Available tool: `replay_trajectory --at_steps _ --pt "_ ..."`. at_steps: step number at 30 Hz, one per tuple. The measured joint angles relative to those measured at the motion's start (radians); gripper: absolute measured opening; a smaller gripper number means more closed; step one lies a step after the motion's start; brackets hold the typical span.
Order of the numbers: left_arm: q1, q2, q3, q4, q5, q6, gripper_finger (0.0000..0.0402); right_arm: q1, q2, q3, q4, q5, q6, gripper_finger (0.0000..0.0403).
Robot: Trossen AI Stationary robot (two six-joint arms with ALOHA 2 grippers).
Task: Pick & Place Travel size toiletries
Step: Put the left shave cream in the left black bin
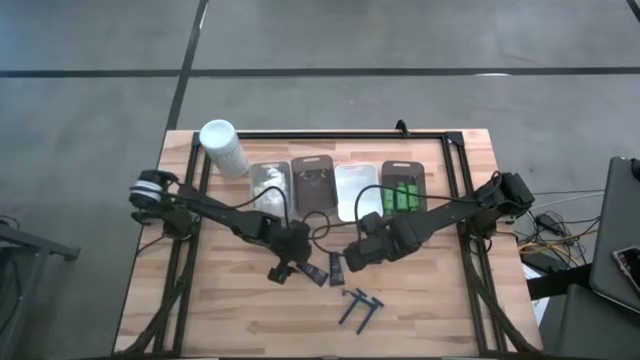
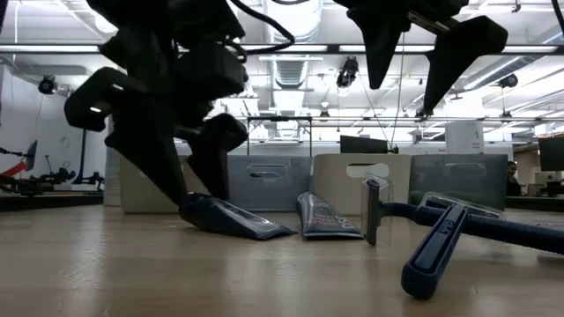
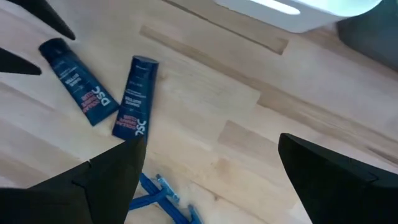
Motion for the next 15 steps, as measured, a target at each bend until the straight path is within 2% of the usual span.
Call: replay_trajectory --at_steps 8,15 --pt "-0.002 0.068 -0.003 0.043 -0.002 -0.063 0.0266 0.057 -0.016 0.000 -0.078 0.056 0.074 0.0364" --pt "-0.005 0.071 -0.002 0.053 -0.021 -0.061 0.0212 0.136 -0.045 0.000 -0.147 0.128 0.190 0.0364"
